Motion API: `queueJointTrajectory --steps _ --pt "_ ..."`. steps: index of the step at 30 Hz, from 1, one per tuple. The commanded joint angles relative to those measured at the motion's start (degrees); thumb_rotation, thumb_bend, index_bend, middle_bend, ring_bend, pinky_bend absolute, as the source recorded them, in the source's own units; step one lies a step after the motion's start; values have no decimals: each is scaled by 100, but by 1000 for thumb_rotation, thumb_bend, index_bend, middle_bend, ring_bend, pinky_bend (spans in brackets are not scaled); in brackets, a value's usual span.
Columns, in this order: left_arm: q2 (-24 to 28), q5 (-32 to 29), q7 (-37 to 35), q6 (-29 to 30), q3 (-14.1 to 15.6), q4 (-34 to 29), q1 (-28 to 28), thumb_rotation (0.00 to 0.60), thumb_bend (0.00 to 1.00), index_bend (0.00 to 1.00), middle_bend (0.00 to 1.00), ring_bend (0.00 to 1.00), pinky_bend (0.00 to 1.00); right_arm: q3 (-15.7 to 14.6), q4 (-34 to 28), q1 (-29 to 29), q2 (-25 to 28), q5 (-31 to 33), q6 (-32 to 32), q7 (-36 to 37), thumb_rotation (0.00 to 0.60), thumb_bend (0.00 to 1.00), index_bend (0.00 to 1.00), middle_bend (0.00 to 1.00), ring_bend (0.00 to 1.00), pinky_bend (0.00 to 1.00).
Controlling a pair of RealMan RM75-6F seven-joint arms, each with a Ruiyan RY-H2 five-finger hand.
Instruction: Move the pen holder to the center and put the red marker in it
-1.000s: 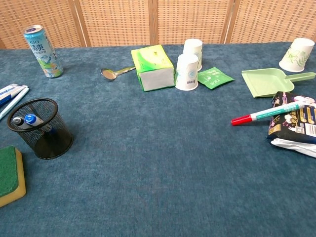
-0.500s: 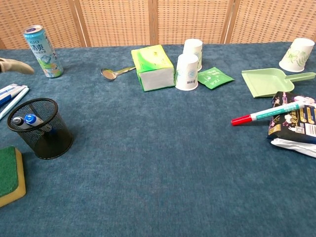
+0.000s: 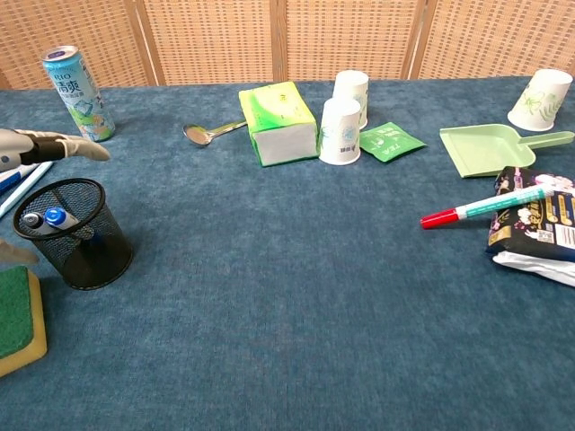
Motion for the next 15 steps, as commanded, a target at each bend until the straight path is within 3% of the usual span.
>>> queueJointTrajectory --steps 1,4,7,10,15 --pt "-42 -433 184 -231 -46 -107 -152 600 10 19 0 0 228 -10 8 14 7 0 -42 43 600 0 71 0 0 0" --pt "-96 -544 225 -222 -69 -123 -209 600 11 90 53 35 337 -21 13 25 22 -5 -76 82 600 0 72 0 0 0" --pt "-140 -658 357 -214 -53 -145 -266 600 21 203 275 210 459 -17 12 26 18 1 -74 84 600 0 72 0 0 0" --pt "-176 -868 536 -191 -50 -208 -318 600 45 261 376 300 495 -19 15 24 17 5 -76 85 600 0 71 0 0 0" --pt "-193 -1046 698 -59 -66 -297 -371 600 65 292 434 332 508 -23 22 35 27 20 -112 132 600 0 71 0 0 0"
